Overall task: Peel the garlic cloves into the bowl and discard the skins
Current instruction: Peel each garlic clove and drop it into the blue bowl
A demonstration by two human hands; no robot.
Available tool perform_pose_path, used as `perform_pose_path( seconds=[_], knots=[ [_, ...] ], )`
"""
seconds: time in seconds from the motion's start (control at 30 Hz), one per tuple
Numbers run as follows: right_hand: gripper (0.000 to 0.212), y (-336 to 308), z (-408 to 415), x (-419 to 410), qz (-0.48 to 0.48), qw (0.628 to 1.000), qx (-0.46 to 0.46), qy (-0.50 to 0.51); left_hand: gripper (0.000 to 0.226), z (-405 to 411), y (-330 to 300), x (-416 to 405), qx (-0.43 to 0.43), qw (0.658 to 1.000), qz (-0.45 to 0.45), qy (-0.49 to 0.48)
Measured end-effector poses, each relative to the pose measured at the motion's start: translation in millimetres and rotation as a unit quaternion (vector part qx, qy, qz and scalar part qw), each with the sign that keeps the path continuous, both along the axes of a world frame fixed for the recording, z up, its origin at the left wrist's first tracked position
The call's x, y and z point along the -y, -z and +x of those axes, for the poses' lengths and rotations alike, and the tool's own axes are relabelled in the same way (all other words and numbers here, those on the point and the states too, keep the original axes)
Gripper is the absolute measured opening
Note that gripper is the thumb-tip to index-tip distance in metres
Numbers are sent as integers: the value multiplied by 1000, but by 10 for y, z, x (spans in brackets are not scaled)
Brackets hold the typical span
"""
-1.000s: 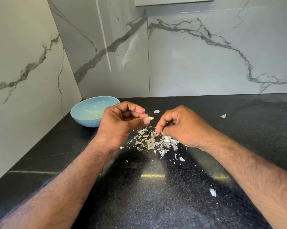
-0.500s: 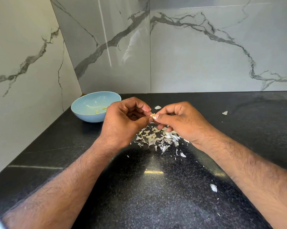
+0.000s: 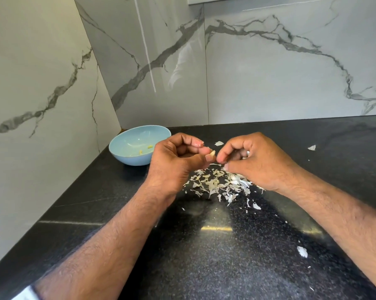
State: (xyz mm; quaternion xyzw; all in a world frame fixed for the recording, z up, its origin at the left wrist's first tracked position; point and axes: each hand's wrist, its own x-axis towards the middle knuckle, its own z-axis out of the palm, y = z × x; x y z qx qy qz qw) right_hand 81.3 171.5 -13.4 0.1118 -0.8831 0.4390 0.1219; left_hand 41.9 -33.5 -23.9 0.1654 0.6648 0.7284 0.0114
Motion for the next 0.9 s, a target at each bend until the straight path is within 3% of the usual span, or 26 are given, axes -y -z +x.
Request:
perform_pose_path(
  seconds=[0.17, 0.47, 0.9],
  knots=[
    [25, -48, -4, 1, -6, 999, -6, 53, 34, -20, 10, -8, -1, 1000, 6, -3],
    [3, 18, -20, 26, 10, 999, -36, 30, 39, -25, 35, 9, -94, 988, -122, -25],
    [12, 87, -37, 50, 86, 995, -48, 34, 35, 18, 34, -11, -192, 962, -190, -34]
  ],
)
